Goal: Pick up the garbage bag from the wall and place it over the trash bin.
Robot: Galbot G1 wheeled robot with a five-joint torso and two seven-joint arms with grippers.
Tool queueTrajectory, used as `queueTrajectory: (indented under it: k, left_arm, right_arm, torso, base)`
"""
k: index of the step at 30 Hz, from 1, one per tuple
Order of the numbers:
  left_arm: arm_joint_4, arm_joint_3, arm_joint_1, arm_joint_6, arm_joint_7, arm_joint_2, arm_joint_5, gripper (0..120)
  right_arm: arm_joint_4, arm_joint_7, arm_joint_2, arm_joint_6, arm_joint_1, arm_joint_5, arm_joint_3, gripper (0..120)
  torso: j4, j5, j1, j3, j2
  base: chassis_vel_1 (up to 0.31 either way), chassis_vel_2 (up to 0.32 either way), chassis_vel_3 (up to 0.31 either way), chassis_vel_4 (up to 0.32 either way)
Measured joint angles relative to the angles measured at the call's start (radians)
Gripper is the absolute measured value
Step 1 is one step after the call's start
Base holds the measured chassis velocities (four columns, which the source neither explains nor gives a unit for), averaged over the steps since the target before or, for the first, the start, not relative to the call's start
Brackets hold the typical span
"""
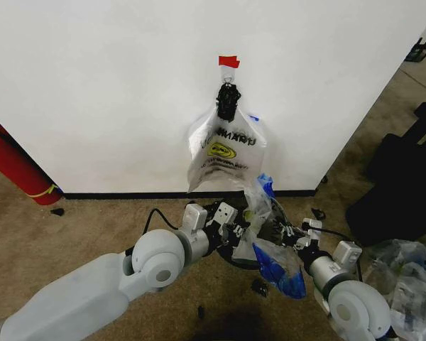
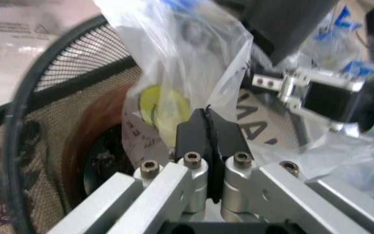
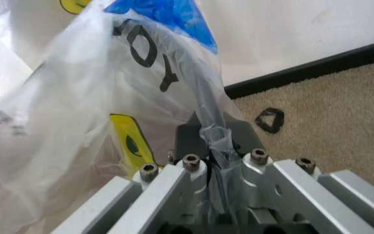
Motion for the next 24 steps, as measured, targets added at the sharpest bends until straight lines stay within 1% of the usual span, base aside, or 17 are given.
queueTrajectory:
  k: [2,3,4,5,6,9,11,19,24]
  left_arm:
    - [-0.021,-0.052,0.035,-0.003,-0.005,0.012,-0.01,0]
    - [-0.037,-0.11,0.073,-0.006,-0.008,0.026,-0.015,0]
    - [-0.046,-0.149,0.099,-0.007,-0.009,0.036,-0.02,0]
    - [-0.046,-0.149,0.099,-0.007,-0.009,0.036,-0.02,0]
    - [-0.057,-0.199,0.134,-0.008,-0.009,0.05,-0.029,0]
    - [-0.078,-0.298,0.216,-0.009,-0.011,0.087,-0.052,0]
    - [-0.084,-0.345,0.262,-0.01,-0.011,0.109,-0.057,0]
    - [-0.083,-0.447,0.392,-0.017,0.004,0.167,-0.042,0]
    - [-0.07,-0.468,0.428,-0.022,0.016,0.192,-0.032,0]
  right_arm:
    - [-0.001,0.002,0.006,0.0,0.001,0.006,0.001,1]
    - [-0.004,0.004,0.009,0.0,0.003,0.014,0.002,1]
    - [-0.005,0.005,0.009,0.0,0.005,0.02,0.002,1]
    - [-0.005,0.005,0.009,0.0,0.005,0.02,0.002,1]
    - [-0.008,0.005,0.009,0.0,0.01,0.029,0.001,1]
    - [-0.011,0.007,0.008,0.0,0.021,0.053,-0.002,1]
    - [-0.012,0.008,0.008,-0.002,0.026,0.072,-0.001,1]
    - [-0.002,0.016,0.007,-0.009,0.031,0.122,0.001,1]
    - [0.002,0.019,0.005,-0.015,0.025,0.145,0.008,1]
  torso:
    - [0.0,0.0,0.0,0.0,0.0]
    - [0.0002,0.0001,0.0,0.0,0.0]
    - [0.0001,-0.0001,0.0,0.0,0.0]
    - [0.0001,-0.0001,0.0,0.0,0.0]
    - [0.0001,-0.0003,0.0,0.0,0.0]
    - [0.0008,-0.0002,0.0,0.0,0.0]
    - [0.0002,-0.0001,0.0,0.0,0.0]
    - [0.0002,-0.0002,0.0,0.0,0.0]
    - [0.0002,0.0,0.0,0.0,0.0]
  base:
    - [0.0,0.0,0.0,0.0]
    - [0.0,0.0,0.0,0.0]
    - [0.0,0.0,0.0,0.0]
    - [0.0,0.0,0.0,0.0]
    - [0.0,0.0,0.0,0.0]
    - [0.0,0.0,0.0,0.0]
    - [0.0,0.0,0.0,0.0]
    - [0.0,0.0,0.0,0.0]
    - [0.0,0.0,0.0,0.0]
